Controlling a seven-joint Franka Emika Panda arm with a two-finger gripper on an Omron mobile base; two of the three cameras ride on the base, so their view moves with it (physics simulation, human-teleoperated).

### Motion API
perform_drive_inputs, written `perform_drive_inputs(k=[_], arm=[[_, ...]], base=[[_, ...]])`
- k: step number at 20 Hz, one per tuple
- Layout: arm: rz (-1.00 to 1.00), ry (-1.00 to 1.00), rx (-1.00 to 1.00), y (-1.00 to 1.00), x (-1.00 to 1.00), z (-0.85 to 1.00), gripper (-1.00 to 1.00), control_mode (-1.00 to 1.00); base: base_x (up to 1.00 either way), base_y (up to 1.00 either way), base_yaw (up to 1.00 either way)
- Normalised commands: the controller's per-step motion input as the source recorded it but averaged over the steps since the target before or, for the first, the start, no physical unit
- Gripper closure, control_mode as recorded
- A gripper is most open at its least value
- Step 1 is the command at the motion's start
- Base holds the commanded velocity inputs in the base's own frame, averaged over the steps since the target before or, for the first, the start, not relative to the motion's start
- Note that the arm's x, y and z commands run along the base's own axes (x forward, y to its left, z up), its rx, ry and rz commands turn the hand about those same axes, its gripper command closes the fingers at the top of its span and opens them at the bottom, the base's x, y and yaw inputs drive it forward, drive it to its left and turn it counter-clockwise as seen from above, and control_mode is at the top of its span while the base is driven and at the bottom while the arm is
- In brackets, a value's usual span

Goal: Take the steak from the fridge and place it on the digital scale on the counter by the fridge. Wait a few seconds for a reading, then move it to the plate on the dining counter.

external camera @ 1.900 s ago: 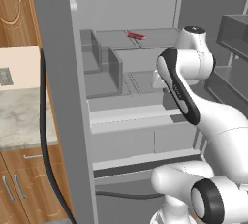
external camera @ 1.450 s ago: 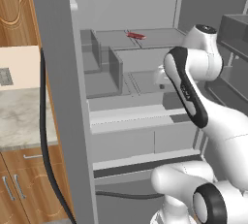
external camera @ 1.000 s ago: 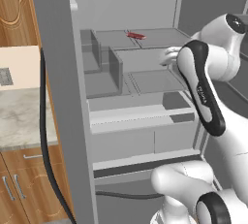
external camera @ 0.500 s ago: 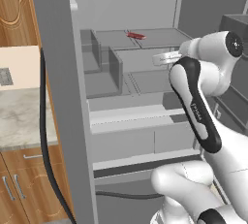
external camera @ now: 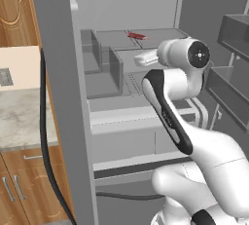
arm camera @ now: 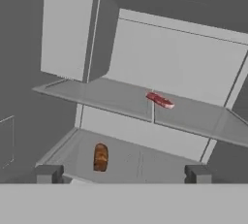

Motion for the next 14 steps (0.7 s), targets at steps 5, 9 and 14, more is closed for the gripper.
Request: perform_drive_inputs(k=[5, 9, 14], arm=[[-0.03, 0.07, -0.13, 0.06, 0.24, 0.14, -1.00, -1.00], [0.00, 0.20, 0.08, -0.64, 0.73, 0.04, -1.00, -1.00], [0.00, 0.13, 0.10, -0.45, 0.56, 0.02, -1.00, -1.00]], base=[[0.00, 0.00, 0.00], [0.00, 0.00, 0.00], [0.00, 0.00, 0.00]])
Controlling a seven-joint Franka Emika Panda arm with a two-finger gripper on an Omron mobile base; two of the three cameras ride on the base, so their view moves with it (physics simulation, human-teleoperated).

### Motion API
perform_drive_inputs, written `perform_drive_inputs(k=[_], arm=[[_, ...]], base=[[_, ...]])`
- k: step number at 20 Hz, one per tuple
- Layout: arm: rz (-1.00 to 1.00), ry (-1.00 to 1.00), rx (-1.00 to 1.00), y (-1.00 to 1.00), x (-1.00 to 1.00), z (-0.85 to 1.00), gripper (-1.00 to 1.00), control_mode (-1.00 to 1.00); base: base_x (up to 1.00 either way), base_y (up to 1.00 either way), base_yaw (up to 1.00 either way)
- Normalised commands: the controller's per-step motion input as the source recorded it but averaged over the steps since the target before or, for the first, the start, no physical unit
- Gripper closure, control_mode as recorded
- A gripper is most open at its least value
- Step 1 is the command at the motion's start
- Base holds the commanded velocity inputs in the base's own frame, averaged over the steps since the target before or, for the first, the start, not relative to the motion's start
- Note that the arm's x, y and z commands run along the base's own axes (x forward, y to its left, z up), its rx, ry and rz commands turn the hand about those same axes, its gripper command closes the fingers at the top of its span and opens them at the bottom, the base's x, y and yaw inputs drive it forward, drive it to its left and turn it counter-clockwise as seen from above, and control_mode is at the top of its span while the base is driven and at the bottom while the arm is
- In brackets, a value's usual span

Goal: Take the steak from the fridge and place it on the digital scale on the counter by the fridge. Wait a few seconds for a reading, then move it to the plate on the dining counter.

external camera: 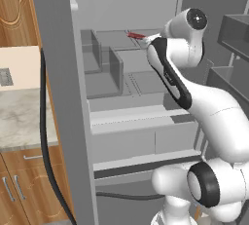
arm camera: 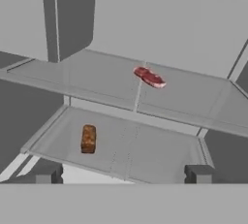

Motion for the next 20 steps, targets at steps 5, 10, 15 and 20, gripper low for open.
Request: perform_drive_inputs(k=[5, 10, 15, 20], arm=[[-0.06, 0.15, -0.04, 0.00, 0.45, -0.09, -1.00, -1.00], [-0.03, 0.01, 0.09, -0.32, 0.45, -0.08, -1.00, -1.00], [0.00, 0.00, 0.17, -0.38, 0.48, -0.13, -1.00, -1.00], [0.00, 0.00, 0.07, 0.05, 0.33, -0.40, -1.00, -1.00]], base=[[0.00, 0.00, 0.00], [0.00, 0.00, 0.00], [0.00, 0.00, 0.00], [0.00, 0.00, 0.00]])
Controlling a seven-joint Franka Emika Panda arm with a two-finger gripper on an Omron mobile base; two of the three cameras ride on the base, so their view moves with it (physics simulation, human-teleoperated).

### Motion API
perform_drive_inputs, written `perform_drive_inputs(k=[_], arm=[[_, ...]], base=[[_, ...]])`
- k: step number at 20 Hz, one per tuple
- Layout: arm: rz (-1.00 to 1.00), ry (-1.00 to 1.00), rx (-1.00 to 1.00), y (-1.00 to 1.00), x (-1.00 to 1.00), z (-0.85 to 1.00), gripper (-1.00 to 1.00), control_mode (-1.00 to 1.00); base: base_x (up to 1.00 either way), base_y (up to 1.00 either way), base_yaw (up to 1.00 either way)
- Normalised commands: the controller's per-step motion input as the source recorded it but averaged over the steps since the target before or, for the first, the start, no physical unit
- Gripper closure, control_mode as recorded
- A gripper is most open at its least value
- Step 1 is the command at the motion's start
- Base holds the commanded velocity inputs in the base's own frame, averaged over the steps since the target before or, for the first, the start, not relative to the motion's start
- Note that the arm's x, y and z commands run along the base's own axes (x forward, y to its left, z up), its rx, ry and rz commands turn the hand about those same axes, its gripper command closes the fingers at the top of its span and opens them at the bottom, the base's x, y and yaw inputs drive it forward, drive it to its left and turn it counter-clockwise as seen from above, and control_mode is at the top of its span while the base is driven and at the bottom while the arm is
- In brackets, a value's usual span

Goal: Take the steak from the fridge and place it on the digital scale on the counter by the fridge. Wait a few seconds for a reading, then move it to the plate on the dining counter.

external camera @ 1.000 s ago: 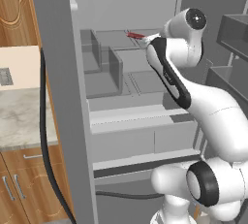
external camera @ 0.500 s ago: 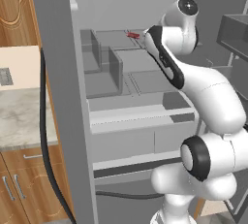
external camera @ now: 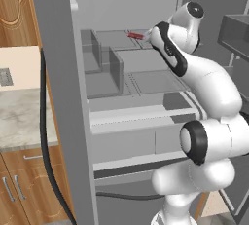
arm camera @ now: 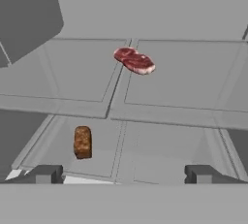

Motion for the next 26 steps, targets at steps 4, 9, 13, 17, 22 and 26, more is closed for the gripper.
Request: perform_drive_inputs(k=[4, 9, 13, 17, 22, 26], arm=[[0.00, 0.02, 0.00, 0.04, 0.41, -0.01, -1.00, -1.00], [0.00, 0.00, 0.00, 0.10, 0.42, 0.00, -1.00, -1.00], [0.00, 0.02, -0.01, 0.08, 0.23, 0.06, -1.00, -1.00], [0.00, 0.15, -0.06, 0.00, 0.45, 0.12, -1.00, -1.00], [0.00, 0.03, 0.00, -0.01, 0.11, -0.06, -1.00, -1.00], [0.00, -0.06, 0.01, 0.00, 0.06, -0.18, -1.00, -1.00]], base=[[0.00, 0.00, 0.00], [0.00, 0.00, 0.00], [0.00, 0.00, 0.00], [0.00, 0.00, 0.00], [0.00, 0.00, 0.00], [0.00, 0.00, 0.00]])
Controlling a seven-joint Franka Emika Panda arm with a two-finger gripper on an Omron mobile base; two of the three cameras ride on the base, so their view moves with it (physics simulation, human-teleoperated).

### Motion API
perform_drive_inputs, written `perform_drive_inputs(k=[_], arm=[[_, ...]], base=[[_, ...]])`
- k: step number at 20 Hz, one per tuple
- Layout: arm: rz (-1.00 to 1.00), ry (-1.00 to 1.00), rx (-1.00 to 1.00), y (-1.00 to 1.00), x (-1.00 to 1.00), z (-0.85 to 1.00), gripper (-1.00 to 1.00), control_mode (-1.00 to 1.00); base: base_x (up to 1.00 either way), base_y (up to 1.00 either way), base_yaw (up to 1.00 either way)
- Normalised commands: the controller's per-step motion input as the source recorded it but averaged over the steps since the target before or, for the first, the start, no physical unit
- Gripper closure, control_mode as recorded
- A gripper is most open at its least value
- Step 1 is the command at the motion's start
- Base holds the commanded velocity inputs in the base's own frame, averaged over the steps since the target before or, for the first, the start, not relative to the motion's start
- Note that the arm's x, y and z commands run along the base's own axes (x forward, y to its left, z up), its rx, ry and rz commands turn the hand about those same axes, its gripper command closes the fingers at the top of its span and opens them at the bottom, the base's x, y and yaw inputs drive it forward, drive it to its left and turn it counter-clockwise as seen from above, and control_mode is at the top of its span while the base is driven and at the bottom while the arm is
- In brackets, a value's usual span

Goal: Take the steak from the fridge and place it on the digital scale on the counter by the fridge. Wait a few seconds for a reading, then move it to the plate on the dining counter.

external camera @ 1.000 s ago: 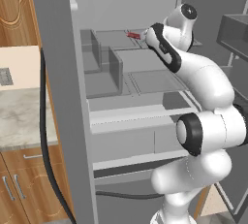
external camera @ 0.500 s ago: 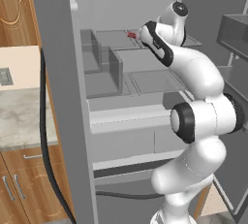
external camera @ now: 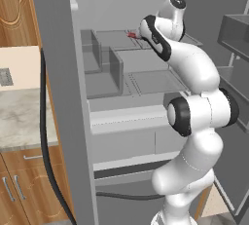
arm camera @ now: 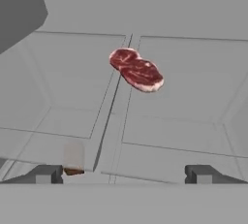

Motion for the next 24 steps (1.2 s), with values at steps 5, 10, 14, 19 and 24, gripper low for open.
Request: perform_drive_inputs(k=[5, 10, 14, 19, 24], arm=[[0.01, -0.03, 0.03, 0.00, 0.39, -0.15, -1.00, -1.00], [0.05, 0.01, 0.00, -0.11, 0.25, 0.00, -1.00, -1.00], [0.09, 0.14, 0.00, -0.13, 0.38, 0.00, -1.00, -1.00], [0.10, 0.14, 0.00, -0.04, 0.43, 0.00, -1.00, -1.00], [0.07, 0.02, 0.00, -0.01, 0.27, -0.09, -1.00, -1.00]], base=[[0.00, 0.00, 0.00], [0.00, 0.00, 0.00], [0.00, 0.00, 0.00], [0.00, 0.00, 0.00], [0.00, 0.00, 0.00]])
